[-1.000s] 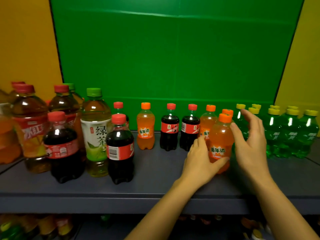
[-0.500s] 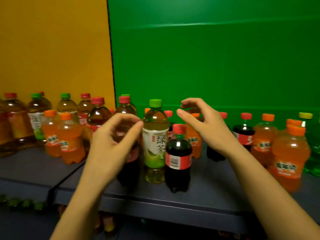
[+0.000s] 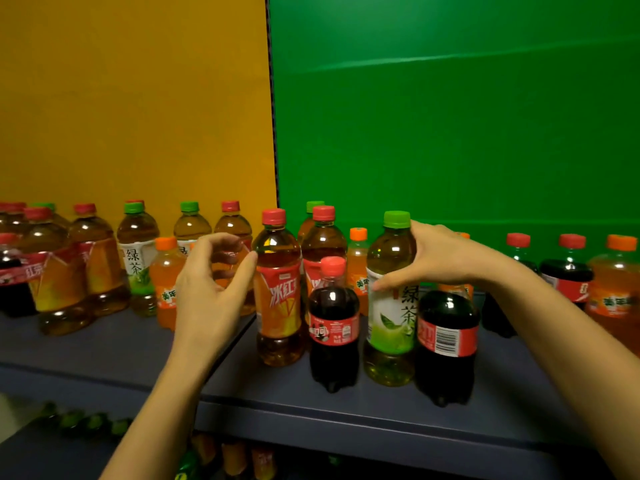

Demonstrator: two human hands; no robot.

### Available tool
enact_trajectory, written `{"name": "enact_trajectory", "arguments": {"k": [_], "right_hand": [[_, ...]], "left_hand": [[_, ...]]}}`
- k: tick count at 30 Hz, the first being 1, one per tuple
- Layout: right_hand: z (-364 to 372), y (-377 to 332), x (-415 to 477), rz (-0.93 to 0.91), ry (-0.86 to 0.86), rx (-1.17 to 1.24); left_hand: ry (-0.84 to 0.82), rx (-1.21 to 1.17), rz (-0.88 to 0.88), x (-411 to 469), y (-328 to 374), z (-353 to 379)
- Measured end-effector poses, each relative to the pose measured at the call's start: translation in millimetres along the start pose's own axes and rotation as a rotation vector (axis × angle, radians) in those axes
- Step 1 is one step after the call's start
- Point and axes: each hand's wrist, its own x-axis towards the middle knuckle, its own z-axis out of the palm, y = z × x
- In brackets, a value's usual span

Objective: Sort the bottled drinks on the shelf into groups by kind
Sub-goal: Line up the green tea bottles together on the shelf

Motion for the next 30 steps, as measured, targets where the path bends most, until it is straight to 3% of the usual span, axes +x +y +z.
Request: {"name": "enact_trajectory", "arguments": {"k": [5, 11, 16, 24, 27, 30], "right_hand": [[-1.9, -2.0, 0.3, 0.040, 0.114, -0.027], [-21.8, -7.4, 3.7, 0.058, 0.298, 0.060], [-28.3, -5.5, 7.7, 0.047, 0.494, 0.306], [-27.3, -13.7, 12.0, -0.040, 0.686, 0.614], [-26.3, -13.6, 16.3, -0.028, 0.703, 0.672], [-23.9, -12.3, 19.0, -0.004, 0.700, 0.716]], "left_hand": [[-0.128, 0.059, 0.085, 48.8, 11.0, 4.9], [-0.681, 0.163, -0.134, 123.3, 8.2, 39.1], [-1.019, 0.137, -0.251, 153.9, 1.4, 62.3], [-1.477, 0.166, -0.172, 170.0, -11.8, 84.5], [-1.544, 0.188, -0.122, 169.7, -17.8, 91.8], [-1.499, 0.146, -0.082, 168.5, -23.8, 95.1]]}}
